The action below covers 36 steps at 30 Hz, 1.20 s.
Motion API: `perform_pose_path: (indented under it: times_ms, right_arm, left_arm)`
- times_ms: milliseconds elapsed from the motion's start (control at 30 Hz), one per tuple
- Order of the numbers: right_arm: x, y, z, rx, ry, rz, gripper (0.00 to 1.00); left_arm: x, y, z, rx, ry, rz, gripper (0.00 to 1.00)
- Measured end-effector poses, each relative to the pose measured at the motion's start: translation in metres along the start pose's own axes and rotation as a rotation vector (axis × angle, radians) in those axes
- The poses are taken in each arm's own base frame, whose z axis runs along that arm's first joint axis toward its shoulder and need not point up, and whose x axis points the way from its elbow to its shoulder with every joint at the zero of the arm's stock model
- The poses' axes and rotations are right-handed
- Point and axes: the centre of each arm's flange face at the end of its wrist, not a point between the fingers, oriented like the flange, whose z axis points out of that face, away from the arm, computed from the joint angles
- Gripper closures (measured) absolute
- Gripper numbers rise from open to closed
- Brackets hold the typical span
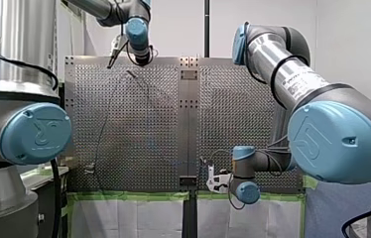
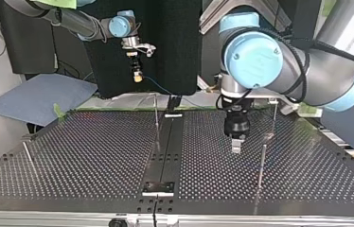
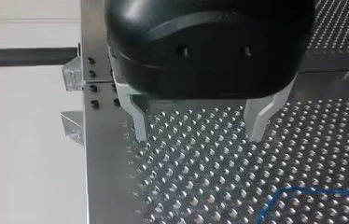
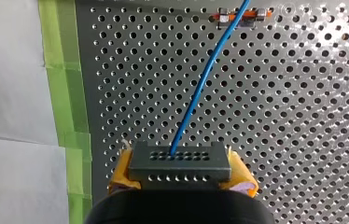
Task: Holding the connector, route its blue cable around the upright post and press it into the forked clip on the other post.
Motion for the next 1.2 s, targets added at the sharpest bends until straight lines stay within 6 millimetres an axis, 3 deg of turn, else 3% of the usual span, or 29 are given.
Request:
perform_pose_path:
  times_ms: [367, 800, 1200]
  right_arm:
    - [0.000, -0.002, 0.000, 0.004, 0.001, 0.000, 1.00]
    - [0.000, -0.005, -0.001, 0.009, -0.001, -0.001, 1.00]
    - [-0.001, -0.008, -0.002, 0.015, -0.002, -0.002, 1.00]
  left_arm:
    - [0.028, -0.053, 0.017, -0.028, -0.006, 0.079, 0.00]
    - [0.074, -0.067, 0.066, -0.163, 0.029, 0.173, 0.00]
    - [0.081, -0.073, 0.094, -0.241, 0.009, 0.200, 0.00]
